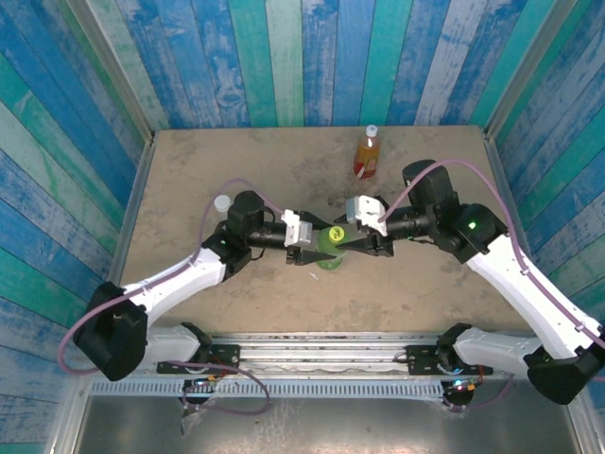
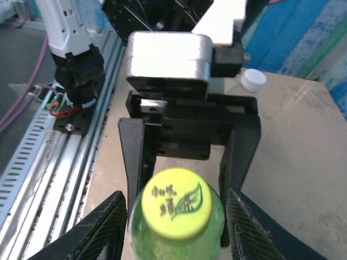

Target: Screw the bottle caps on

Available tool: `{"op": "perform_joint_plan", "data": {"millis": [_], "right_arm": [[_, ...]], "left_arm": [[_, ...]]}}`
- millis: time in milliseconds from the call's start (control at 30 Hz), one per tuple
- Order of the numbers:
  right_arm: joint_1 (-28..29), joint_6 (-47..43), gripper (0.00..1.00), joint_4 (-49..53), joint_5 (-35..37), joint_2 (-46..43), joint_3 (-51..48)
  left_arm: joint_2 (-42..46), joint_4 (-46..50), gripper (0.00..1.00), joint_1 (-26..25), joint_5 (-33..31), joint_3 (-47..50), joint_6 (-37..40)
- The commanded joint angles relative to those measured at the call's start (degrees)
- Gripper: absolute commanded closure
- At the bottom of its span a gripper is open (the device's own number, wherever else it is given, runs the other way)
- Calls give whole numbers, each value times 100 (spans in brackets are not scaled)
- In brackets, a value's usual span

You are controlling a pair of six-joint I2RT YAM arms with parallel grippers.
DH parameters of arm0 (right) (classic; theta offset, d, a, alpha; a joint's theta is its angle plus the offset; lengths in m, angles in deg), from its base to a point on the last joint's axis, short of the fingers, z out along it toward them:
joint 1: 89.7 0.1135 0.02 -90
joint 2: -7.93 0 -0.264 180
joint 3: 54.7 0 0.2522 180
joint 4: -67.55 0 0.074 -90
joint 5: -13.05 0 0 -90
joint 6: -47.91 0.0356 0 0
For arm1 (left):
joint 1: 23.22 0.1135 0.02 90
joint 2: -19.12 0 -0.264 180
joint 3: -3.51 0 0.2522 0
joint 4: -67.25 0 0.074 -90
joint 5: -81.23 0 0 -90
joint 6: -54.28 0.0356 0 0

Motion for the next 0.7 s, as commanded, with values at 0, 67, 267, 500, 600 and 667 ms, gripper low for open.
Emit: {"op": "perform_joint_plan", "data": {"millis": [0,67,267,500,600,667], "right_arm": [[-26,-238,51,-14,-406,26,138],[-24,-239,52,-27,-469,63,157],[-29,-222,63,-9,-487,204,169],[-31,-169,67,-1,-315,226,97],[-45,-127,70,22,-297,259,102],[-48,-63,73,25,-208,288,124]], "left_arm": [[-177,209,40,21,297,-105,98],[-201,207,39,22,298,-113,92],[-190,238,40,22,218,-116,154],[-59,142,39,23,179,-59,122],[-68,-5,39,20,143,-50,16],[-47,-279,39,18,9,2,-169]]}}
